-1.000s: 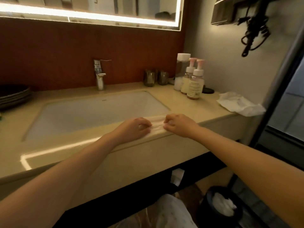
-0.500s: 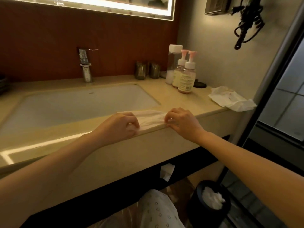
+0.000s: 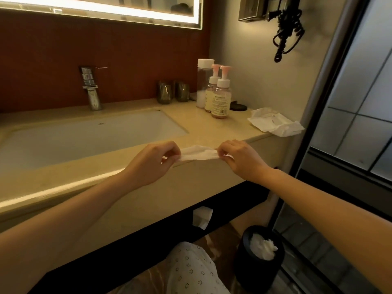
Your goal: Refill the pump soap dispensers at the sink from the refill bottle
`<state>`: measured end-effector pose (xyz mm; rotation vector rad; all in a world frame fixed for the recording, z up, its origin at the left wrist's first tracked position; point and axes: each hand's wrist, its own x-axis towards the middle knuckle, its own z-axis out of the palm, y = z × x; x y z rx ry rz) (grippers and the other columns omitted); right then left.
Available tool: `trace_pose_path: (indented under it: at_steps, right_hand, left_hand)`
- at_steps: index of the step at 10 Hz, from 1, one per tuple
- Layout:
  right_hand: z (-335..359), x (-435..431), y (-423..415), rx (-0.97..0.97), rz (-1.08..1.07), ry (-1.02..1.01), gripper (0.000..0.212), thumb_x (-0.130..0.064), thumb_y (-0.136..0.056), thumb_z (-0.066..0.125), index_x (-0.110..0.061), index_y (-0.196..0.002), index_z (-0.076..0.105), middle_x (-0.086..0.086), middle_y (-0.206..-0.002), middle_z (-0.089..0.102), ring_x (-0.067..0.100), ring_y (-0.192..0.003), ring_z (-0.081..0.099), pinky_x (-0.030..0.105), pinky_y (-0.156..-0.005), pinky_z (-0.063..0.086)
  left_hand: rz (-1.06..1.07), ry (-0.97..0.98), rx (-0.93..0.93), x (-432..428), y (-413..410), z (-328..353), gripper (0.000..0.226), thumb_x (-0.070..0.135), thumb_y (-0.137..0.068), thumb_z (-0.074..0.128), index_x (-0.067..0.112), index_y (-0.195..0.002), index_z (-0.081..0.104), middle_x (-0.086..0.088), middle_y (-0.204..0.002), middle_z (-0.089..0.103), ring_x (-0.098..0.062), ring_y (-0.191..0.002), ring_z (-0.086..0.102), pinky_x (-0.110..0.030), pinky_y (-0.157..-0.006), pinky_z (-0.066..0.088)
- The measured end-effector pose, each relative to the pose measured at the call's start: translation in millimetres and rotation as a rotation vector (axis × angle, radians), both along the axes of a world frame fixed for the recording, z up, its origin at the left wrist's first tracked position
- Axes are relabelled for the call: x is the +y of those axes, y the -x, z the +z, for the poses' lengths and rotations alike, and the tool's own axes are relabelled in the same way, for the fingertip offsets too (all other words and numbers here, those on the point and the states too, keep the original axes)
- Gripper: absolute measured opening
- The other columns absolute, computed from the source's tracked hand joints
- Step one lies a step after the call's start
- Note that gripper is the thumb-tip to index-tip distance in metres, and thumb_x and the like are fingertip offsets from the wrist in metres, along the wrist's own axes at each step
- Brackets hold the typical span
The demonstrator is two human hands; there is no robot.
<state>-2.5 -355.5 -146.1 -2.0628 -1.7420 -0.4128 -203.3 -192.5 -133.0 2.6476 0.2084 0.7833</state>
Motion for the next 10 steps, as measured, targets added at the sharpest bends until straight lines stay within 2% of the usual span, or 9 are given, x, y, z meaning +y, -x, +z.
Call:
trace_pose_path:
  at_steps: [1,2,3,4,5,6,7,9,10]
  right_hand:
    - [-4,-37,-16,0.09,-0.075,0.007,0.004,-0.011,-0.089,0.054,-0.011,-0.089,0.059,0.004,-0.09,0.062,0.021,-0.085,0.055,0.031,-0.076,0.044]
    - [-14,-79,-30,0.194,-0.179,0.033,0.003,-0.011,-0.09,0.053,-0.013,-0.088,0.055,0.001,-0.088,0.057,0.02,-0.084,0.052,0.034,-0.077,0.045]
    - [-35,-119,-41,0.337,-0.263,0.088,0.007,-0.012,-0.091,0.052,-0.018,-0.087,0.051,0.0,-0.087,0.058,0.02,-0.082,0.055,0.035,-0.076,0.047]
    - [-66,-151,-55,0.543,-0.339,0.149,0.007,-0.015,-0.092,0.052,-0.019,-0.087,0.052,0.0,-0.088,0.06,0.019,-0.084,0.058,0.032,-0.078,0.048]
    - [-103,-178,-70,0.675,-0.396,0.198,0.007,-0.015,-0.091,0.054,-0.02,-0.086,0.055,-0.003,-0.091,0.061,0.015,-0.087,0.058,0.025,-0.078,0.046]
    - [-146,-196,-92,0.788,-0.446,0.236,0.005,-0.016,-0.091,0.054,-0.019,-0.088,0.056,0.0,-0.093,0.062,0.015,-0.087,0.058,0.023,-0.077,0.046]
    - [-191,-203,-112,0.886,-0.513,0.264,0.01,-0.017,-0.091,0.054,-0.025,-0.085,0.055,-0.003,-0.091,0.061,0.012,-0.086,0.058,0.021,-0.076,0.045]
    - [-255,-198,-158,0.98,-0.611,0.325,0.005,-0.018,-0.092,0.052,-0.021,-0.093,0.056,0.0,-0.097,0.063,0.013,-0.09,0.06,0.018,-0.077,0.044]
    - [-276,-185,-185,0.985,-0.693,0.311,0.016,-0.019,-0.092,0.053,-0.014,-0.107,0.057,0.004,-0.108,0.063,0.019,-0.1,0.059,0.024,-0.082,0.045]
  left_hand:
    - [-0.058,0.026,0.015,-24,-24,-2,0.005,0.01,-0.089,0.058,0.01,-0.091,0.062,0.004,-0.085,0.063,-0.008,-0.079,0.06,-0.019,-0.071,0.05]
    - [-0.146,0.107,0.051,-51,-53,-15,0.004,0.009,-0.089,0.059,0.013,-0.088,0.061,0.008,-0.082,0.062,-0.005,-0.077,0.059,-0.016,-0.071,0.047]
    - [-0.191,0.211,0.1,-78,-84,-40,0.014,0.01,-0.089,0.058,0.021,-0.081,0.056,0.011,-0.077,0.059,-0.003,-0.073,0.056,-0.019,-0.068,0.044]
    - [-0.21,0.287,0.223,-100,-115,-76,0.011,0.015,-0.091,0.056,0.022,-0.083,0.057,0.009,-0.081,0.06,-0.003,-0.075,0.057,-0.021,-0.067,0.046]
    - [-0.244,0.406,0.366,-117,-142,-113,0.01,0.017,-0.093,0.053,0.022,-0.086,0.058,0.007,-0.084,0.061,-0.008,-0.078,0.058,-0.024,-0.071,0.048]
    - [-0.256,0.51,0.458,-130,-174,-154,0.011,0.016,-0.093,0.053,0.021,-0.085,0.057,0.005,-0.084,0.06,-0.009,-0.079,0.058,-0.025,-0.071,0.048]
    - [-0.263,0.532,0.535,-138,-202,-197,0.009,0.017,-0.093,0.053,0.021,-0.086,0.056,0.006,-0.086,0.059,-0.01,-0.084,0.058,-0.02,-0.07,0.047]
    - [-0.199,0.565,0.652,-135,-259,-266,0.007,0.02,-0.094,0.051,0.022,-0.09,0.055,0.002,-0.094,0.061,-0.013,-0.09,0.06,-0.024,-0.071,0.051]
    - [-0.098,0.535,0.62,-130,-297,-285,0.013,0.017,-0.094,0.05,0.016,-0.106,0.057,-0.002,-0.107,0.061,-0.017,-0.103,0.057,-0.026,-0.083,0.046]
